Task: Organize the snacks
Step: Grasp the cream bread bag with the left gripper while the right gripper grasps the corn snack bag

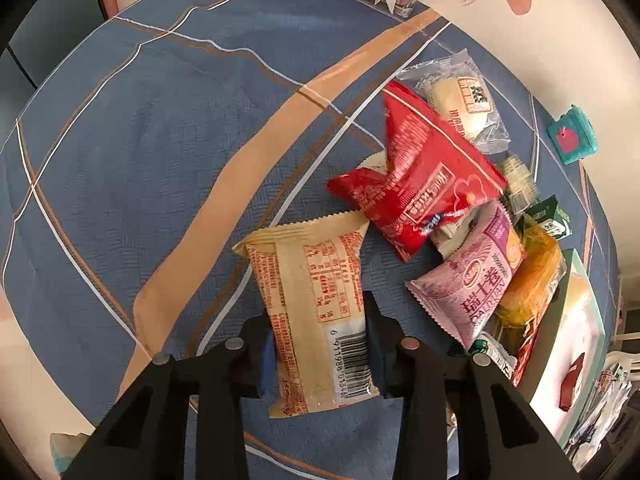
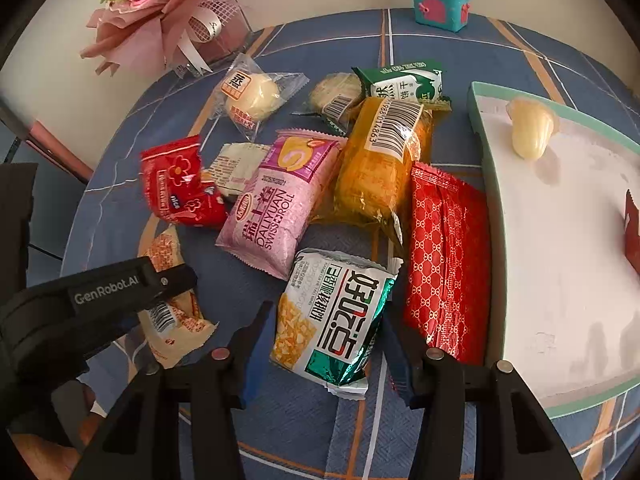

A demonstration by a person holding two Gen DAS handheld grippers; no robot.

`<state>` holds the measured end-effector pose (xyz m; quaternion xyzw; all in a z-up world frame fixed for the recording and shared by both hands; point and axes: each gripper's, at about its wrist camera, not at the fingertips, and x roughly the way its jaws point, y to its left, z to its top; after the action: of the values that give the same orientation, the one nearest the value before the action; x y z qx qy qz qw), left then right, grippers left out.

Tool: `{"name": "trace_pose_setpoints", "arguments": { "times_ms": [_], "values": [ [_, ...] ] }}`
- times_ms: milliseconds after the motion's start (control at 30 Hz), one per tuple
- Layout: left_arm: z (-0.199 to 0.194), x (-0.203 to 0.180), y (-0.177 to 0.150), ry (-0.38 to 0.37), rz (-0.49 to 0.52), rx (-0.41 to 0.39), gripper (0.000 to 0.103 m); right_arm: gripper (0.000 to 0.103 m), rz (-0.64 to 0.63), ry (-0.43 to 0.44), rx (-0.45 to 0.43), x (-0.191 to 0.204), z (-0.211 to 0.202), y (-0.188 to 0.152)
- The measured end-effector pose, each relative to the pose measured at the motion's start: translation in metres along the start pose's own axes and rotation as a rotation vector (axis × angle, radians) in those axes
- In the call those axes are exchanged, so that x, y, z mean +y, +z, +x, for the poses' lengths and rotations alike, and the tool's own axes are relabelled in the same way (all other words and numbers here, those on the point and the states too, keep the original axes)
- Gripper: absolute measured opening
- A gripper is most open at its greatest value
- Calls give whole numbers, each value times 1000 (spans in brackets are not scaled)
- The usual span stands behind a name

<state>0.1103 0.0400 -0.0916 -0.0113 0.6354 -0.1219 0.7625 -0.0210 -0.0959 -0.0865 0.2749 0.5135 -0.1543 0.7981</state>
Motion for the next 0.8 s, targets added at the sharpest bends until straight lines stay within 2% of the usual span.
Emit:
{"name": "trace_pose_setpoints", "arguments": {
  "times_ms": [233,400,800],
  "values": [
    [-17,-3,-1,-15,-6,-35,37,52,33,33,-1,-7,-10,4],
    [-43,-2,-5,-23,-10,-83,36,51,55,71,-18,-10,-21,9],
    [-88,-6,-4,-50,-31,-228,36,51,50,115,-119,-9,-64,13]
  ]
}}
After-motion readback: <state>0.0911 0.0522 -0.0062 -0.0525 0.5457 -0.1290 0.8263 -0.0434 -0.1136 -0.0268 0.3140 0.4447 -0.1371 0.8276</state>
